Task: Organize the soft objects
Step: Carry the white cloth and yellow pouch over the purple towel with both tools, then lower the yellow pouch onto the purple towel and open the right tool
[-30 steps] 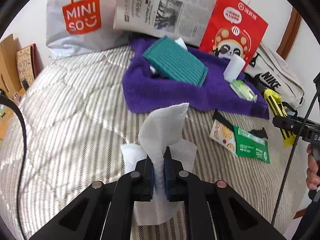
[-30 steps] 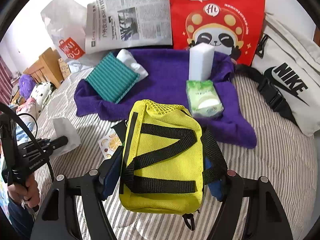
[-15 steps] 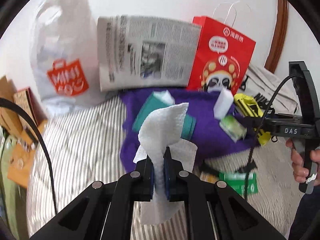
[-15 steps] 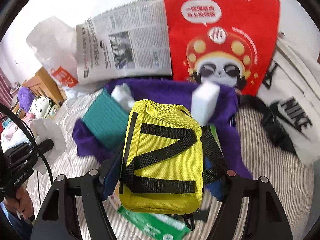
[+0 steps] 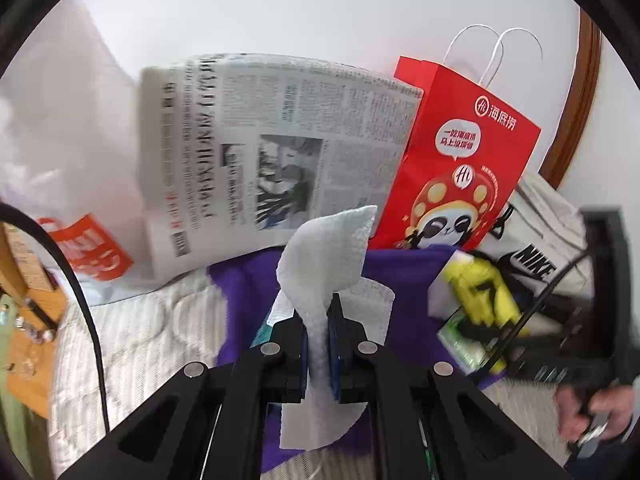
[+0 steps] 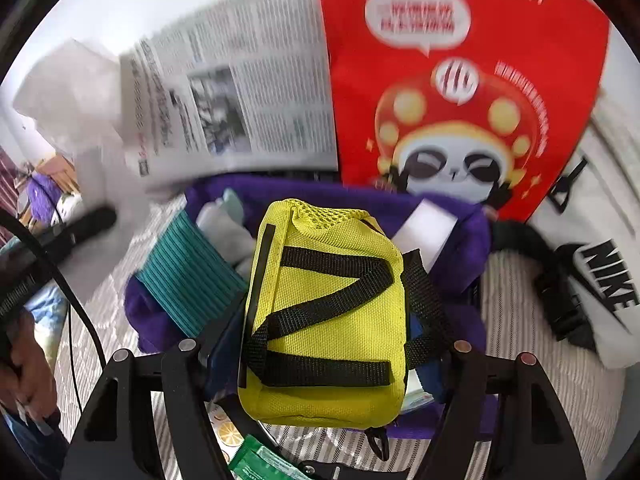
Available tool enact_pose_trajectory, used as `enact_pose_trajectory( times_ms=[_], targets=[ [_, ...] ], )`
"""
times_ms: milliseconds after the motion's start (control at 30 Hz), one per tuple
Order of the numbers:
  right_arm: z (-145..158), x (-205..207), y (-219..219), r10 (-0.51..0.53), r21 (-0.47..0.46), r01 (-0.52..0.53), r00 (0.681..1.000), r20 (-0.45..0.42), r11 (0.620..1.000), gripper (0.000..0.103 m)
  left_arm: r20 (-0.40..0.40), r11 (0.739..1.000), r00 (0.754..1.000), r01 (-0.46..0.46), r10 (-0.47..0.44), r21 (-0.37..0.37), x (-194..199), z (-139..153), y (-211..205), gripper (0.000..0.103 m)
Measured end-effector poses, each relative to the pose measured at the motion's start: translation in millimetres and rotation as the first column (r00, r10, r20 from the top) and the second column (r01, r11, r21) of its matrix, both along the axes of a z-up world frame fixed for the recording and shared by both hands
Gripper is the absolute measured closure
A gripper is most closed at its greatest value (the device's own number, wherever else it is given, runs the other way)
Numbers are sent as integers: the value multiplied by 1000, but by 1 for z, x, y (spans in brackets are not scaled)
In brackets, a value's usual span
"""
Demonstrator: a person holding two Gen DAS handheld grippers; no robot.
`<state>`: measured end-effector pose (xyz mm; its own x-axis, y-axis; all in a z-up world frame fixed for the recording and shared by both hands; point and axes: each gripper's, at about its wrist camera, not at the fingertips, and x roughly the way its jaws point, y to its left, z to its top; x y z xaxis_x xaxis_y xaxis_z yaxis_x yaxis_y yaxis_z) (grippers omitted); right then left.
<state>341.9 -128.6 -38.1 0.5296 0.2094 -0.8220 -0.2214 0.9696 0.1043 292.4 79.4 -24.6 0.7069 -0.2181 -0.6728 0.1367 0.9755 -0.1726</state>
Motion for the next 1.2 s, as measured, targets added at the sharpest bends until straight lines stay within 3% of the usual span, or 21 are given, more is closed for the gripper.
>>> enact_pose_trajectory(
  times_ms=[167, 333, 567, 667, 900, 1100, 1200],
  targets=[
    [-18, 8, 3, 12, -7, -12, 998, -57, 1000, 30, -6, 999, 1000, -8, 8, -39, 8, -14, -2, 95],
    [-29, 9, 8, 33, -29, -35, 996, -80, 999, 30, -32, 1000, 999, -21, 21, -7, 12, -23, 2, 94],
    [-48, 18, 14, 37, -32, -40, 993, -108, 999, 30, -51, 998, 998, -47, 45, -50, 19, -25, 16, 95],
    [-56, 22, 19, 43, -38, -47, 993, -111, 998, 30, -57, 999, 998, -37, 35, -36, 20, -28, 14, 95],
    [-76, 24, 43, 92, -165, -104, 993, -80, 981, 30, -63, 999, 998, -24, 23, -22, 22, -31, 11, 95],
    [-99, 30, 51, 97, -205, -121, 988, -125, 971, 30, -71, 999, 997, -30, 27, -30, 23, -32, 16, 95],
    [-100, 34, 47, 91, -177, -116, 986, -139, 977, 26, -76, 999, 997, -30, 28, -29, 24, -32, 16, 95]
  ],
)
